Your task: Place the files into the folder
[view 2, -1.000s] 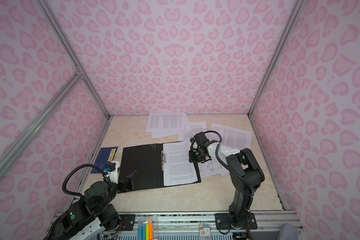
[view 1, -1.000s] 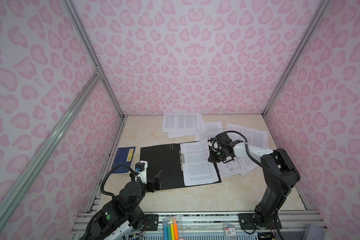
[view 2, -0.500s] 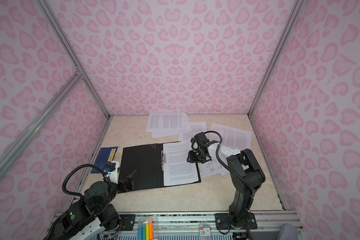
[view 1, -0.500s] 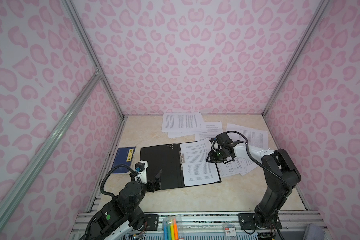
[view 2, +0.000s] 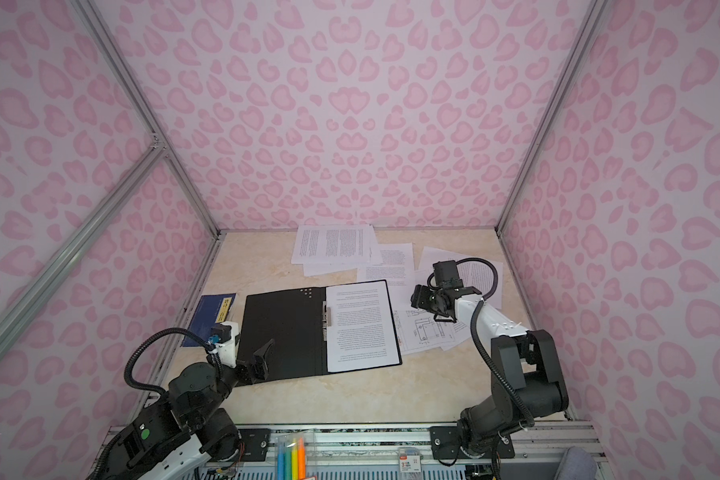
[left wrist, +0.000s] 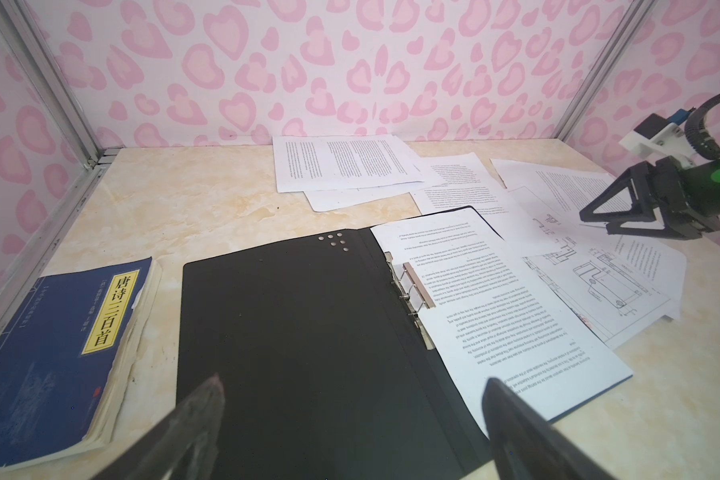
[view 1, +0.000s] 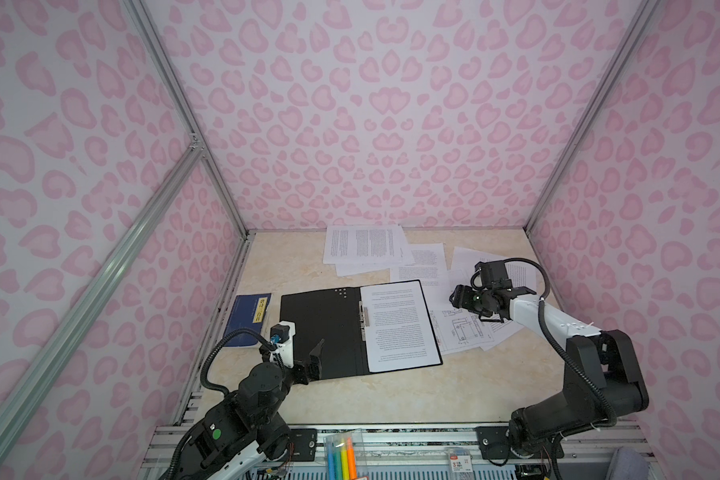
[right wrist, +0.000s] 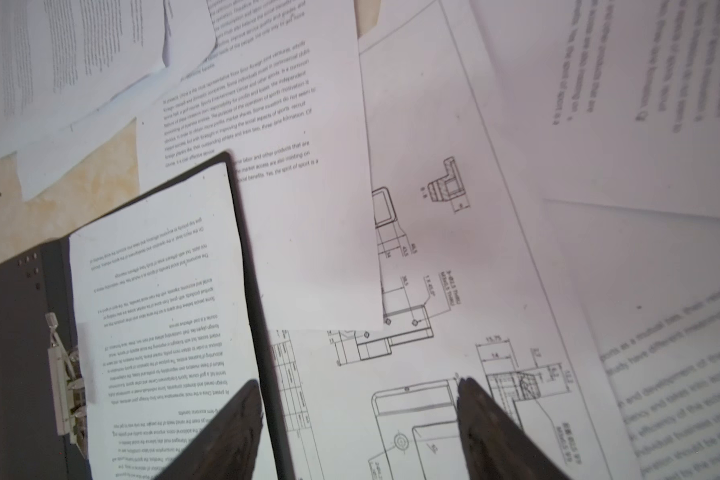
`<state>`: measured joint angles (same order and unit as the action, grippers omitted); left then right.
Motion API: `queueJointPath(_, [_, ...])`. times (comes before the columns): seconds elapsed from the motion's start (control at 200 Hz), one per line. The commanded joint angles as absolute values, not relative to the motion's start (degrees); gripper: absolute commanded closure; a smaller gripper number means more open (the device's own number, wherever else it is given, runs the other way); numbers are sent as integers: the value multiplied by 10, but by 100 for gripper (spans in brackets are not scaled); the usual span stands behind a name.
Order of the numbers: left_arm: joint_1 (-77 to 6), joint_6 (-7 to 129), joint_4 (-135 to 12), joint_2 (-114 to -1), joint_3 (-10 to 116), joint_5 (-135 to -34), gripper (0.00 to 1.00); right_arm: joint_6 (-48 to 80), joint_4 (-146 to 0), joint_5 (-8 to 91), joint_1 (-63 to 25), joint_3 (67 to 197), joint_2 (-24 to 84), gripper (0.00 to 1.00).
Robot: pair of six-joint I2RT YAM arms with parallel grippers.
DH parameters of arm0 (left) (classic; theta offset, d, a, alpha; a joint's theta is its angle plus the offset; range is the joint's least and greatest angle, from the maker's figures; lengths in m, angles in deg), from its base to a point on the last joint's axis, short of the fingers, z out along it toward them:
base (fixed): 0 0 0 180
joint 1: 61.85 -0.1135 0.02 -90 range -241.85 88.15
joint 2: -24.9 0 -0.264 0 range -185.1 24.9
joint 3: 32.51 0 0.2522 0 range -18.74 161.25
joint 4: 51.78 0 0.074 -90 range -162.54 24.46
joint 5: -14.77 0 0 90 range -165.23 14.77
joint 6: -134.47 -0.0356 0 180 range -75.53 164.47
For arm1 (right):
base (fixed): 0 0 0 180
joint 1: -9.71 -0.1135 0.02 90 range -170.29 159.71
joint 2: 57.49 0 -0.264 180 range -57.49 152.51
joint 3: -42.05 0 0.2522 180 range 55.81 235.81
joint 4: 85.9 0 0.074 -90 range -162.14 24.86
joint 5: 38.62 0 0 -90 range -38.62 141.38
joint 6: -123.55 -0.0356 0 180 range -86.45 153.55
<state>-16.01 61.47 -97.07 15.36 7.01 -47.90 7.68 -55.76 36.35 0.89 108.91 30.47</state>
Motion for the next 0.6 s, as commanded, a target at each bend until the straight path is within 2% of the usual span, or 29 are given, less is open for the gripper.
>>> queueJointPath(0.0, [-161,621,-960,139,77,-497,2,58,-611,339,16,1108,325,28])
queueJointPath(0.245, [-160,635,-989,54,122,-542,2,60,-680,292,48,1212,436,30])
queueJointPath(0.595, [-161,627,-974,14,132,-635,2,104,-639,236,82,1440,640,31])
